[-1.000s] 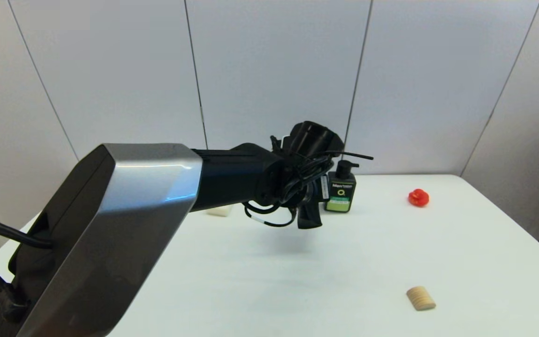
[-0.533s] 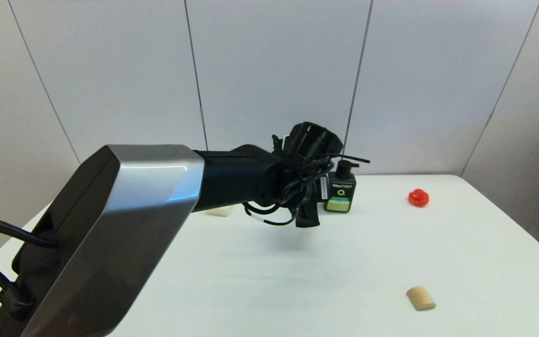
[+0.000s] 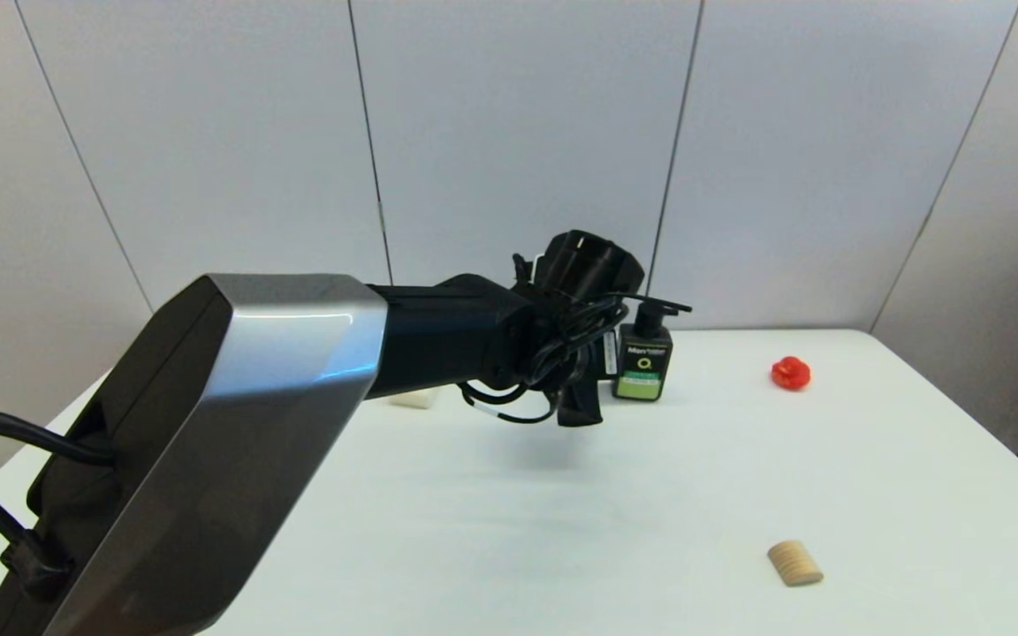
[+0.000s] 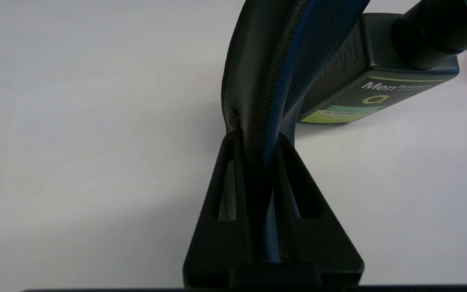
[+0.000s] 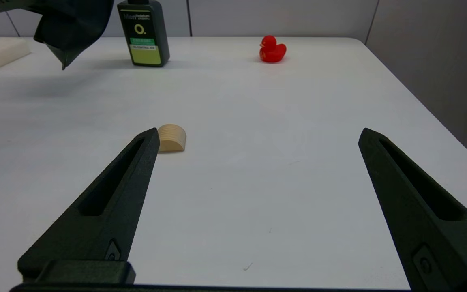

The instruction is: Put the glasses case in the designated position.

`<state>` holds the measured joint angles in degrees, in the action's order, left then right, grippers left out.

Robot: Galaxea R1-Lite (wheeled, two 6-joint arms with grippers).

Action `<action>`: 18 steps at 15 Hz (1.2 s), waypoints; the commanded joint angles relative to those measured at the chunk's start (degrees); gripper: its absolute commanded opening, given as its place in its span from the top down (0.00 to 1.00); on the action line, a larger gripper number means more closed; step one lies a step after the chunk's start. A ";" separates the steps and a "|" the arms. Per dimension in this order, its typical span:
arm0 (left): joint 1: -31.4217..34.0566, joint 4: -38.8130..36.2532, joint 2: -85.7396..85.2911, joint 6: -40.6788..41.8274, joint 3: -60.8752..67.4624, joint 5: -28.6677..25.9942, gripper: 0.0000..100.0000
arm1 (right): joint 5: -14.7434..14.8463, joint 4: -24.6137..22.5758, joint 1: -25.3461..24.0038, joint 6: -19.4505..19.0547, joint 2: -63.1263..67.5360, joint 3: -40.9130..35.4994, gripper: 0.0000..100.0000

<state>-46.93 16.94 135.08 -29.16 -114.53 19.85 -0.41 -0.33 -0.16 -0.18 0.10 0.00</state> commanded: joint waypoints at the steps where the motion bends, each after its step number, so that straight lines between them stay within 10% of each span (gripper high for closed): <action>1: 0.00 -0.16 0.53 -0.11 0.01 0.19 1.00 | -0.02 -0.02 -0.02 -0.08 0.08 0.00 0.00; 18: 0.79 -1.83 0.97 -0.37 -0.08 2.21 1.00 | -0.02 -0.02 -0.02 -0.08 0.08 0.00 0.00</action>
<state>-46.08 15.02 135.89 -28.25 -114.58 21.96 -0.41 -0.33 -0.16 -0.22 0.10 0.00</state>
